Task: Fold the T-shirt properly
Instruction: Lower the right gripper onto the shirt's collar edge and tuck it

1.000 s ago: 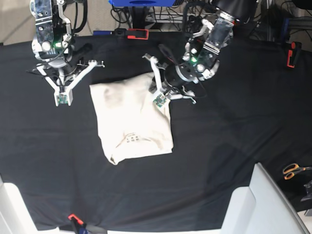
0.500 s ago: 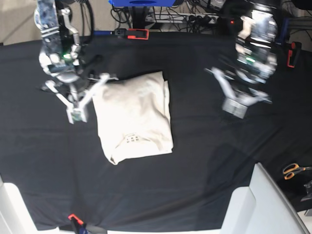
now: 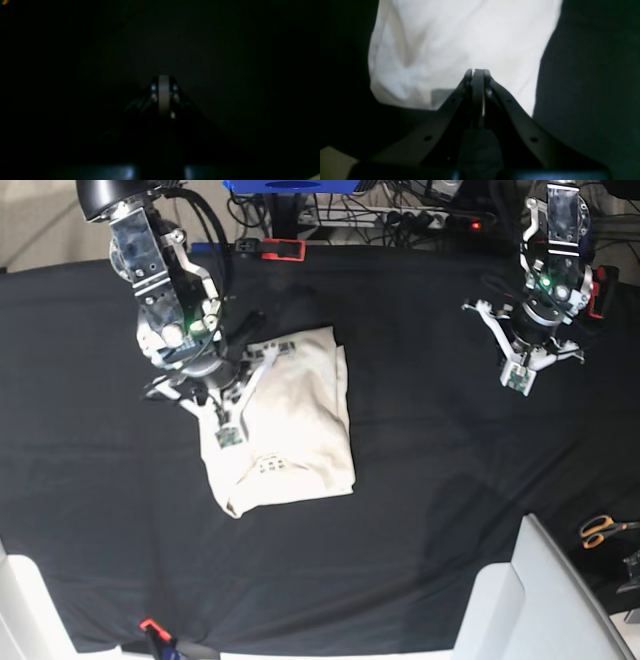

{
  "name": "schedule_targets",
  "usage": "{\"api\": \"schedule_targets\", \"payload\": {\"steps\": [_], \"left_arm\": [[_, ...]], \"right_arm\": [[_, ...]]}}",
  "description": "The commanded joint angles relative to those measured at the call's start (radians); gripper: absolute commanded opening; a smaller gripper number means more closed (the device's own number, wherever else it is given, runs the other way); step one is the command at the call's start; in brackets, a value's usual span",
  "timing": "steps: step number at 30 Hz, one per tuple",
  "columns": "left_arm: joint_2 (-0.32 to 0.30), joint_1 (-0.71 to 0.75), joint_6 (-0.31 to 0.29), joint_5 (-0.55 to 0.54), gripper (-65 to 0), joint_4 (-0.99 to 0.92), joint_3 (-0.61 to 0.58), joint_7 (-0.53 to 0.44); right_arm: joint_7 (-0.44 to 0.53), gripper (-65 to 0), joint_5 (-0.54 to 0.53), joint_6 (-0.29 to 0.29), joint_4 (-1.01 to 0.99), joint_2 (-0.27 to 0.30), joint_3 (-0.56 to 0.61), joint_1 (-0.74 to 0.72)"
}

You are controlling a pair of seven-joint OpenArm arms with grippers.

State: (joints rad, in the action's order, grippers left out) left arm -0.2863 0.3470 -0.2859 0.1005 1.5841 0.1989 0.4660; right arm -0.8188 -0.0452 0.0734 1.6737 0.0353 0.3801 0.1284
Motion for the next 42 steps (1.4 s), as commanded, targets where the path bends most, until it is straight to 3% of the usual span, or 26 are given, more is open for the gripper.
{"api": "schedule_targets", "payload": {"steps": [1, 7, 16, 21, 29, 39, 42], "left_arm": [[-0.012, -0.007, 0.009, -0.002, -65.0, 0.02, 0.004, -0.016], [-0.011, -0.012, 0.009, -0.002, -65.0, 0.02, 0.004, -0.016], [0.011, -0.016, 0.009, -0.002, -65.0, 0.02, 0.003, -0.016], [0.014, -0.016, 0.009, -0.002, -65.0, 0.02, 0.003, -0.016], [0.017, -0.018, 0.009, -0.002, -65.0, 0.02, 0.003, -0.017], [0.037, -0.013, 0.009, -0.002, -65.0, 0.022, -0.075, -0.017], [0.037, -0.015, 0.009, -0.002, -65.0, 0.022, -0.082, -0.017]], "right_arm": [[0.039, -64.8, 0.003, 0.001, 0.015, -0.004, -0.002, -0.017], [0.094, -64.8, 0.003, 0.001, -0.028, 0.019, -0.008, -0.009], [0.204, -64.8, 0.003, 0.001, -0.244, 0.025, -0.008, -0.026], [0.192, -64.8, 0.003, 0.006, -0.175, 0.025, -0.008, -0.013], [0.086, -64.8, 0.006, 0.004, -0.004, 0.039, 0.0, -0.04], [0.06, -64.8, 0.003, -0.004, -0.257, 0.039, -0.002, -0.281], [0.111, -64.8, 0.003, -0.056, -0.31, 0.038, -0.007, -0.301]]}}
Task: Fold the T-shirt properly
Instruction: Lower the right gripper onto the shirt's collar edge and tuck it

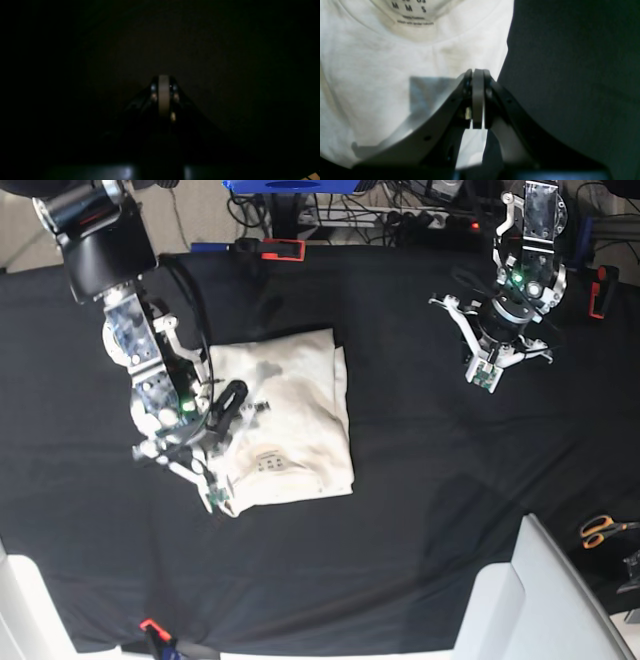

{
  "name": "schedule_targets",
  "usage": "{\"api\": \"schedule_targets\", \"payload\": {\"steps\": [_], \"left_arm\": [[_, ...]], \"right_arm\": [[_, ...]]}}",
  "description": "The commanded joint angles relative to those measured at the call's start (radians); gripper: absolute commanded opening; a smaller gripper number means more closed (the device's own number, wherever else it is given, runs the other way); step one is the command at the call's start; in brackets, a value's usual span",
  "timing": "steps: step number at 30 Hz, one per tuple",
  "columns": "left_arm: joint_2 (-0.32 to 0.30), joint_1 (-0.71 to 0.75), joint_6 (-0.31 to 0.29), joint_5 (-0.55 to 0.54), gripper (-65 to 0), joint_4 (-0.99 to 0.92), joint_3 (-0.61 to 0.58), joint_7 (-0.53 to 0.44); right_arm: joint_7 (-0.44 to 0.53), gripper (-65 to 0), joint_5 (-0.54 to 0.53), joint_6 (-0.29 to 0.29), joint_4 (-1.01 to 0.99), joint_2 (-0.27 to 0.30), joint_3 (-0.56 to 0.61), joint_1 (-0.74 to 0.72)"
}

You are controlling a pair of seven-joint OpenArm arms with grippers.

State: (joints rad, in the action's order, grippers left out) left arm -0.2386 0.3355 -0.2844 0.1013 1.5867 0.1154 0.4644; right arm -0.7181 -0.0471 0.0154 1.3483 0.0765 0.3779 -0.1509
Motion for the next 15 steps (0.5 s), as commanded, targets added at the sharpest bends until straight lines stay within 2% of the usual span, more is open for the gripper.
{"api": "schedule_targets", "payload": {"steps": [1, 10, 15], "left_arm": [[-0.011, -0.003, 0.007, -0.002, -65.0, 0.019, 0.002, -0.016], [-0.011, -0.005, 0.007, -0.002, -65.0, 0.019, 0.002, -0.016], [-0.011, -0.006, 0.007, -0.002, -65.0, 0.017, 0.002, -0.016]], "right_arm": [[0.033, -64.8, 0.005, -0.002, -0.008, -0.004, -0.004, -0.023], [0.15, -64.8, 0.005, -0.002, -0.246, -0.02, -0.004, -0.068], [0.107, -64.8, 0.005, -0.002, -0.134, -0.022, 0.002, -0.077]]}}
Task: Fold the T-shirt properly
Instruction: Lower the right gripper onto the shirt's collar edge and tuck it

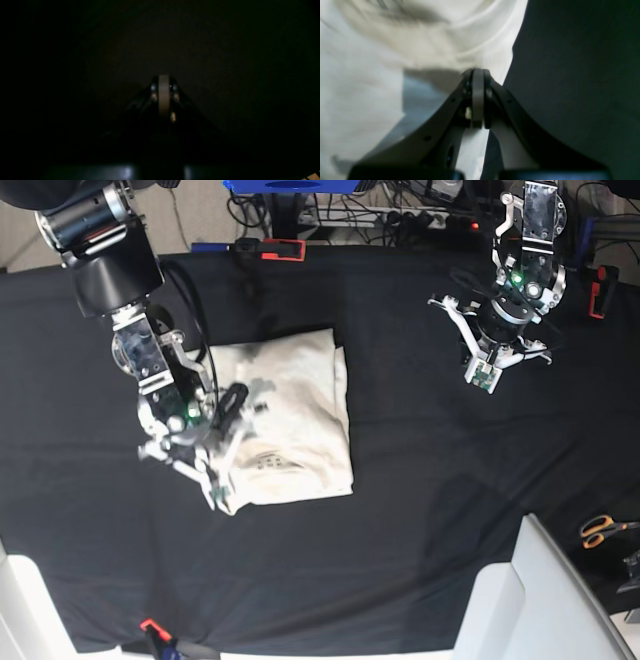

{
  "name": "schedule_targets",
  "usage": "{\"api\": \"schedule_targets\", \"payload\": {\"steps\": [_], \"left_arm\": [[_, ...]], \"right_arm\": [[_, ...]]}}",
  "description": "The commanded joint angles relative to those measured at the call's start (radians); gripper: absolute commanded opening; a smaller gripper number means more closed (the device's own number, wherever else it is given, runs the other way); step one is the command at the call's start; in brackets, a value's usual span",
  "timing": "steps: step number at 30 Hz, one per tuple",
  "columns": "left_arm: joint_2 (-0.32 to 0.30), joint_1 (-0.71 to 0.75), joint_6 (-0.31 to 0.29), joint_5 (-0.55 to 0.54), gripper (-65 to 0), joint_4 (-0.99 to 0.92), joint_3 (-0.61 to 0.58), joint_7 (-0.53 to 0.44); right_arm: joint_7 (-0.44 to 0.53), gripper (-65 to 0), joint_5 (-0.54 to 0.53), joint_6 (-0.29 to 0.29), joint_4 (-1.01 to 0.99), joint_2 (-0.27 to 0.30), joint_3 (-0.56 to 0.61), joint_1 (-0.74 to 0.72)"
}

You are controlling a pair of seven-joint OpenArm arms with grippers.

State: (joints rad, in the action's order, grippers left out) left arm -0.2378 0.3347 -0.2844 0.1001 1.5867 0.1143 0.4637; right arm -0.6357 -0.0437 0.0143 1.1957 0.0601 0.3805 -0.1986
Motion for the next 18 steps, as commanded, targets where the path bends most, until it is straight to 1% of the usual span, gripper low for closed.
{"api": "schedule_targets", "payload": {"steps": [1, 6, 8, 11, 13, 15, 18], "left_arm": [[-0.011, -0.006, 0.007, -0.001, -65.0, 0.017, 0.003, -0.015], [-0.011, -0.006, 0.007, -0.001, -65.0, 0.017, -0.015, -0.015], [-0.011, -0.006, 0.007, -0.001, -65.0, 0.017, -0.028, -0.015], [-0.011, -0.006, 0.007, 0.0, -65.0, 0.019, -0.054, -0.015], [-0.011, -0.007, 0.007, 0.003, -65.0, 0.019, -0.06, -0.015], [-0.011, -0.007, 0.007, 0.0, -65.0, 0.02, -0.06, -0.015], [-0.011, -0.007, 0.007, -0.001, -65.0, 0.05, -0.061, -0.016]], "right_arm": [[0.003, -64.8, 0.001, -0.001, 0.059, -0.006, -0.001, -0.028], [-0.094, -64.8, 0.003, -0.001, 0.22, -0.001, -0.001, -0.012], [-0.089, -64.8, 0.003, -0.001, 0.23, -0.001, 0.001, -0.002], [-0.074, -64.8, 0.005, -0.001, 0.158, 0.001, -0.005, -0.014], [-0.08, -64.8, 0.005, -0.001, 0.16, 0.005, -0.007, -0.009], [-0.089, -64.8, 0.005, -0.001, 0.24, 0.036, -0.007, 0.029], [-0.075, -64.8, 0.006, -0.001, 0.358, 0.051, -0.007, 0.104]]}}
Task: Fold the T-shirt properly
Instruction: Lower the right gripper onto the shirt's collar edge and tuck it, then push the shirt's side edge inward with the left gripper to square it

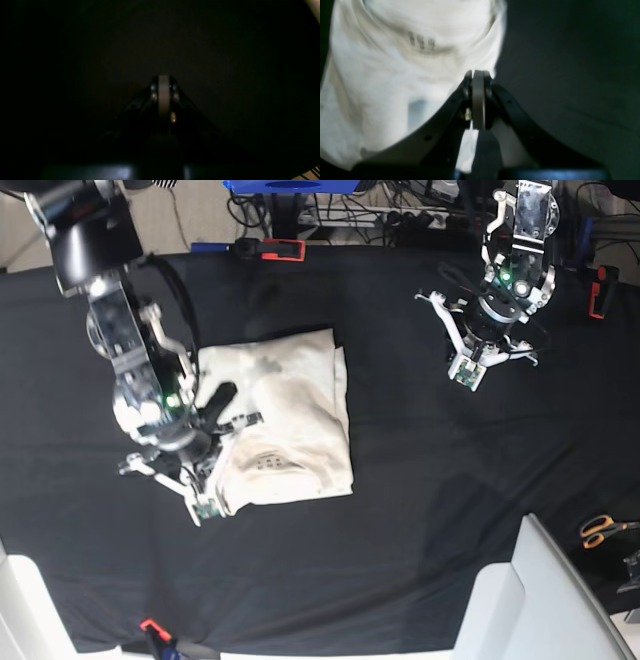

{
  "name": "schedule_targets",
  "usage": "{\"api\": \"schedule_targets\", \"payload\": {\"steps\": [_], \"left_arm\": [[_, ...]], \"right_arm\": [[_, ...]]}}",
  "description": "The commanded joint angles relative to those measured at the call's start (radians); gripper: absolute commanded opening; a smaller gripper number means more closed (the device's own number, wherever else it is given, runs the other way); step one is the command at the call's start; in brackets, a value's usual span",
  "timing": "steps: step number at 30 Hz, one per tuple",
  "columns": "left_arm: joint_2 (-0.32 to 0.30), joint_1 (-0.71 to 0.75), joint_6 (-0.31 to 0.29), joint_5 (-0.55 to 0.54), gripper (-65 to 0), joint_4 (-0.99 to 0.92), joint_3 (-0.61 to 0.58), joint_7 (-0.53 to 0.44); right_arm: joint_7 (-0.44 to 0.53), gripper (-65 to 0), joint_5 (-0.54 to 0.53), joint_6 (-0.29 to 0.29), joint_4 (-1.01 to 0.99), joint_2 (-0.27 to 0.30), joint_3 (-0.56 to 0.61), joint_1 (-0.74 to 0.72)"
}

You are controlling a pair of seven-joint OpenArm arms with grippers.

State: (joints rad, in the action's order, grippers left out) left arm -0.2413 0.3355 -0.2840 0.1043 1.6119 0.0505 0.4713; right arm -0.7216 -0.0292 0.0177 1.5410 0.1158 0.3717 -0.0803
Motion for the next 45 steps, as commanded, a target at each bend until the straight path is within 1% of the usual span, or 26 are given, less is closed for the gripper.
{"api": "schedule_targets", "payload": {"steps": [1, 4, 5, 8, 11, 15, 16, 18, 19, 21, 23, 25, 28, 30, 33, 36, 40, 43, 45], "left_arm": [[-0.008, -0.006, 0.007, -0.005, -65.0, 0.044, 0.002, -0.03], [-0.008, 0.001, 0.007, -0.005, -65.0, 0.078, 0.002, -0.09], [-0.008, 0.0, 0.007, -0.005, -65.0, 0.08, 0.002, -0.105], [-0.008, -0.008, 0.007, -0.005, -65.0, 0.072, 0.002, -0.11], [-0.003, -0.008, 0.007, -0.005, -65.0, 0.08, 0.002, -0.112], [0.04, -0.057, 0.007, -0.005, -65.0, 0.061, -0.001, -0.107], [0.049, -0.069, 0.007, -0.005, -65.0, 0.052, -0.013, -0.107], [0.052, -0.08, 0.007, 0.001, -65.0, 0.052, -0.082, -0.108], [0.052, -0.082, 0.007, -0.004, -65.0, 0.063, -0.117, -0.108], [0.056, -0.088, 0.007, -0.005, -65.0, 0.08, -0.182, -0.11], [0.069, -0.109, 0.007, -0.005, -65.0, 0.075, -0.211, -0.112], [0.089, -0.152, 0.007, -0.005, -65.0, 0.044, -0.223, -0.108], [0.098, -0.223, 0.007, 0.002, -65.0, -0.026, -0.229, -0.11], [0.098, -0.275, 0.007, -0.004, -65.0, -0.083, -0.229, -0.112], [0.098, -0.358, 0.007, -0.005, -65.0, -0.18, -0.229, -0.112], [0.101, -0.436, 0.007, -0.005, -65.0, -0.267, -0.229, -0.115], [0.121, -0.51, 0.007, -0.005, -65.0, -0.348, -0.231, -0.115], [0.138, -0.54, 0.006, -0.005, -65.0, -0.373, -0.232, -0.116], [0.141, -0.553, 0.006, -0.005, -65.0, -0.385, -0.271, -0.116]], "right_arm": [[0.029, -64.8, -0.008, -0.005, 0.025, 0.003, 0.002, -0.003], [0.087, -64.8, -0.008, -0.005, 0.022, 0.029, 0.002, 0.0], [0.087, -64.8, -0.008, -0.005, 0.031, 0.035, 0.002, 0.004], [0.087, -64.8, -0.008, -0.005, 0.059, 0.051, 0.002, 0.015], [0.087, -64.8, -0.008, -0.005, 0.056, 0.051, 0.002, 0.023], [0.081, -64.8, -0.011, -0.005, 0.062, 0.041, 0.008, 0.052], [0.075, -64.8, -0.011, -0.005, 0.062, 0.04, 0.008, 0.06], [0.067, -64.8, -0.011, -0.005, 0.062, 0.012, 0.003, 0.084], [0.067, -64.8, -0.011, -0.005, 0.062, 0.008, 0.002, 0.095], [0.07, -64.8, -0.01, -0.005, 0.063, 0.009, 0.002, 0.118], [0.07, -64.8, -0.01, -0.005, 0.063, 0.011, 0.002, 0.133], [0.07, -64.8, -0.008, -0.005, 0.063, 0.029, 0.0, 0.15], [0.07, -64.8, -0.008, -0.005, 0.063, 0.046, -0.001, 0.17], [0.07, -64.8, -0.008, -0.005, 0.066, 0.058, -0.043, 0.188], [0.07, -64.8, -0.01, -0.005, 0.088, 0.058, -0.122, 0.216], [0.069, -64.8, -0.01, -0.005, 0.134, 0.058, -0.165, 0.251], [0.066, -64.8, -0.01, -0.005, 0.171, 0.063, -0.176, 0.277], [0.066, -64.8, -0.01, -0.005, 0.171, 0.063, -0.176, 0.29], [0.066, -64.8, -0.01, -0.005, 0.171, 0.063, -0.176, 0.291]]}}
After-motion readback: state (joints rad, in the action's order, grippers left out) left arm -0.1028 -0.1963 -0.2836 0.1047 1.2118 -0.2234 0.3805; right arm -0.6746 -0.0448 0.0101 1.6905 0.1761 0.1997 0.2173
